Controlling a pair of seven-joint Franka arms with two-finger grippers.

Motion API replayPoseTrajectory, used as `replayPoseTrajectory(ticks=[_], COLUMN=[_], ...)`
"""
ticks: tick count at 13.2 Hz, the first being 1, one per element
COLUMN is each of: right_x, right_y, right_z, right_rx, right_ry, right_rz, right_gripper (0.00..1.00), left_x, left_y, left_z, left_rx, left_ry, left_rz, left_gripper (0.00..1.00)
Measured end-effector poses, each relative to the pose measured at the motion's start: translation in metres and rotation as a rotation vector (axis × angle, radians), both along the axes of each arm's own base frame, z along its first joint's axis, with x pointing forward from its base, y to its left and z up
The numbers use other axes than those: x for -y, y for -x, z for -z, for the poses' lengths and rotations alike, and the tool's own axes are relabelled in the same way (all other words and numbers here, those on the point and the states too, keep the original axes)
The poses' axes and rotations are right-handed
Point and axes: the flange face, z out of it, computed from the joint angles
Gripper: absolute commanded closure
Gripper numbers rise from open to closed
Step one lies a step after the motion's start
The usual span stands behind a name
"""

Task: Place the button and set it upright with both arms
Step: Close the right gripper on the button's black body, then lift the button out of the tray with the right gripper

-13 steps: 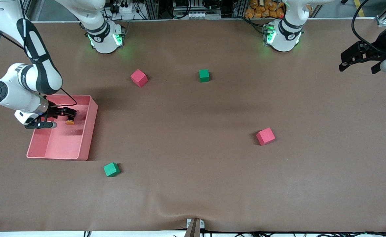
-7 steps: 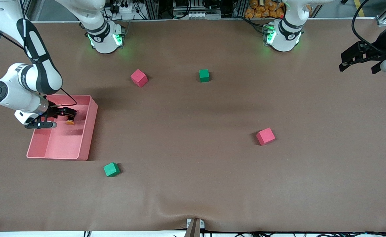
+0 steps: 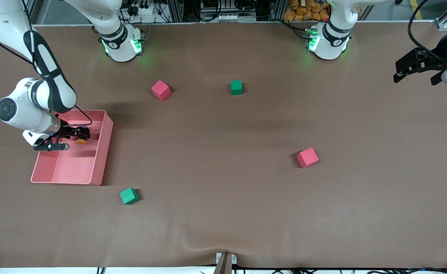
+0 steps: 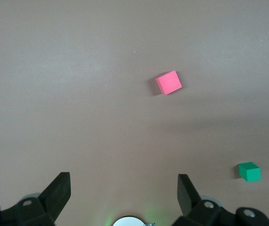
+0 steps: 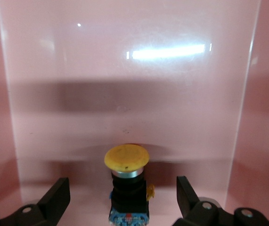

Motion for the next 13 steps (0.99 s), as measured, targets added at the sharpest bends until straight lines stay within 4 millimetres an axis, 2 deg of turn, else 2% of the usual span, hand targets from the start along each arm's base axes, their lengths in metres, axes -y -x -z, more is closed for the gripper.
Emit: replayPoseTrajectory(ticks=[1, 2, 3, 5, 11, 13], right_x=[0.000, 0.000, -0.001, 0.000, -0.001, 0.000], right_y=[0.002, 0.004, 0.006, 0.007, 0.005, 0.001], right_z=[0.008, 0.016, 0.022, 0.025, 0.019, 0.011], right_rx=[-0.014, -0.026, -0.035, -0.038, -0.030, -0.014], right_ry=[-0.004, -0.007, -0.010, -0.011, -0.009, -0.005], right_rz=[0.001, 0.002, 0.002, 0.003, 0.001, 0.001], right_gripper=[0.00, 0.66, 1.00, 1.00, 1.00, 1.00], left_x=[-0.002, -0.002, -0.003, -0.003, -0.003, -0.003], left_y=[0.000, 0.000, 0.000, 0.000, 0.000, 0.000], left_z=[0.000, 0.000, 0.000, 0.000, 0.000, 0.000], left_rx=[0.000, 0.000, 0.000, 0.000, 0.000, 0.000], left_ry=[0.000, 0.000, 0.000, 0.000, 0.000, 0.000], left_rz=[-0.003, -0.005, -0.005, -0.005, -0.005, -0.005], left_gripper=[0.00, 0.00, 0.00, 0.00, 0.00, 0.00])
